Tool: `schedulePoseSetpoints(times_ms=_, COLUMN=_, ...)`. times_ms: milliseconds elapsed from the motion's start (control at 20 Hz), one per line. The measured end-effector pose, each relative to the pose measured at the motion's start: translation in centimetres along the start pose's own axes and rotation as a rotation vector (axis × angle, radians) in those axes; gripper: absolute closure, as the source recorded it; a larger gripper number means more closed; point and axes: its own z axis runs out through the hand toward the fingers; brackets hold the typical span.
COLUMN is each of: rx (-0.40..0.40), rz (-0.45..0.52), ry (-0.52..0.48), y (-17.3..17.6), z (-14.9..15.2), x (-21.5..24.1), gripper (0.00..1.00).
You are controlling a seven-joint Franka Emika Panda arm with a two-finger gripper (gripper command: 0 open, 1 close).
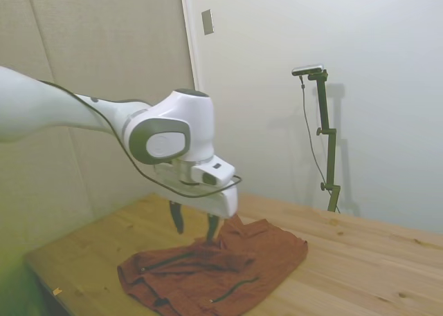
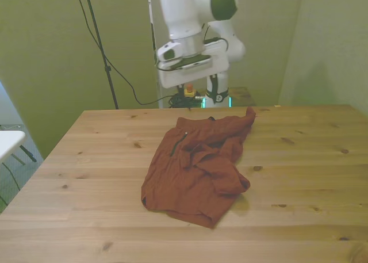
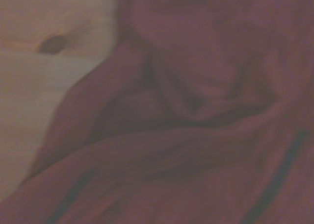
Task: Unfold the shorts
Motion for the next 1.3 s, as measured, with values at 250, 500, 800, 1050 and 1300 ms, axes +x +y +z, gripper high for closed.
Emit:
schedulePoseSetpoints(times_ms=250, rx=0.009, rz=0.246, ry=0.060, y=0.1, z=3.7, x=3.7, gripper=0.00)
schedulePoseSetpoints(times_ms=500, rx=0.080, rz=0.488, ry=0.070, y=-2.8, z=6.2, x=3.3, gripper=0.00)
schedulePoseSetpoints(times_ms=800, rx=0.101, rz=0.636, ry=0.075, y=-2.3, z=9.0, x=2.7, gripper=1.00)
schedulePoseSetpoints(times_ms=1050, rx=0.095, rz=0.652, ry=0.073, y=-1.6, z=9.4, x=3.0, gripper=1.00)
schedulePoseSetpoints(times_ms=1300, rx=0.086, rz=0.655, ry=0.063, y=-1.6, z=10.2, x=3.0, gripper=1.00)
